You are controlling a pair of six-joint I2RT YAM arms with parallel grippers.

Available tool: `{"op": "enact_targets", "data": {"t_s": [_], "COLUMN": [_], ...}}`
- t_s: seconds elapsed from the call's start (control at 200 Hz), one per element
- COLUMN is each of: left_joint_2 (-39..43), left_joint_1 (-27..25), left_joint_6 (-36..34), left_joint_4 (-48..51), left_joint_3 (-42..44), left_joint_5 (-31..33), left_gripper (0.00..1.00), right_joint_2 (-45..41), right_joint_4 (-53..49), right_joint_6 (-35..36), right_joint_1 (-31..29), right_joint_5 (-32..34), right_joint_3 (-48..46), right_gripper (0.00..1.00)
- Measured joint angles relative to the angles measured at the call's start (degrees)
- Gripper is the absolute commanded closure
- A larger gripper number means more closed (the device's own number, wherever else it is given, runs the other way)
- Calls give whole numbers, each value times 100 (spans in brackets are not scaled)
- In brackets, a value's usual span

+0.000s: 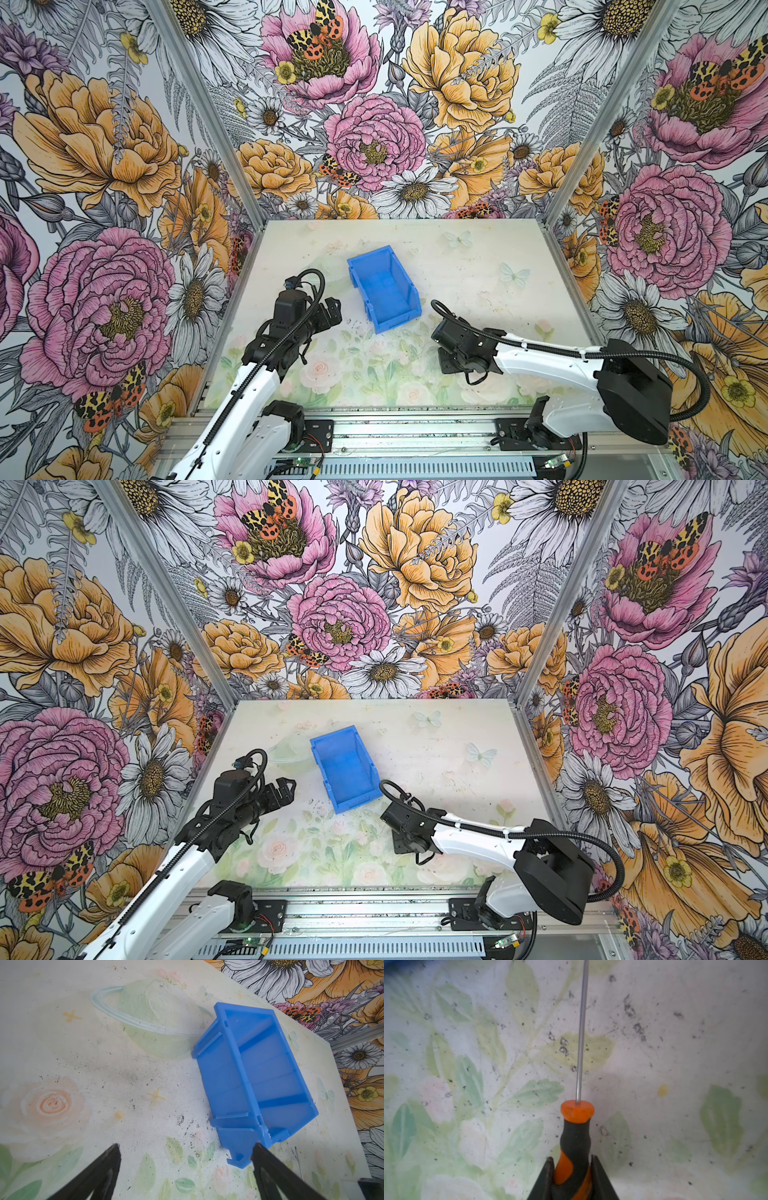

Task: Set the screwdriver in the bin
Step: 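Lift the screwdriver with the right gripper and carry it over the blue bin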

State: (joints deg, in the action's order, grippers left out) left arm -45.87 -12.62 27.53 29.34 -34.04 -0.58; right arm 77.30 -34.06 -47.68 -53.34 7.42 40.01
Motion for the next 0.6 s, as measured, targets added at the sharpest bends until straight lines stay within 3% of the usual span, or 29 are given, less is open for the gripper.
{"op": "enact_targets", "data": {"t_s": [0.305,0.6], "left_joint_2": [-48,-52], "left_joint_1": [0,0], "left_joint_6": [2,2], "left_joint_4": [-22,-26], "left_joint_3": [76,85], "left_joint_5": [13,13], "left_gripper": [1,1], "right_joint_2": [-634,-144], "right_joint_4": [-232,-295], "right_joint_6": [282,898], "right_joint_1": [-33,-33], "right_joint_5": [616,785], "right_joint_3": [415,1690], "right_gripper": [100,100]}}
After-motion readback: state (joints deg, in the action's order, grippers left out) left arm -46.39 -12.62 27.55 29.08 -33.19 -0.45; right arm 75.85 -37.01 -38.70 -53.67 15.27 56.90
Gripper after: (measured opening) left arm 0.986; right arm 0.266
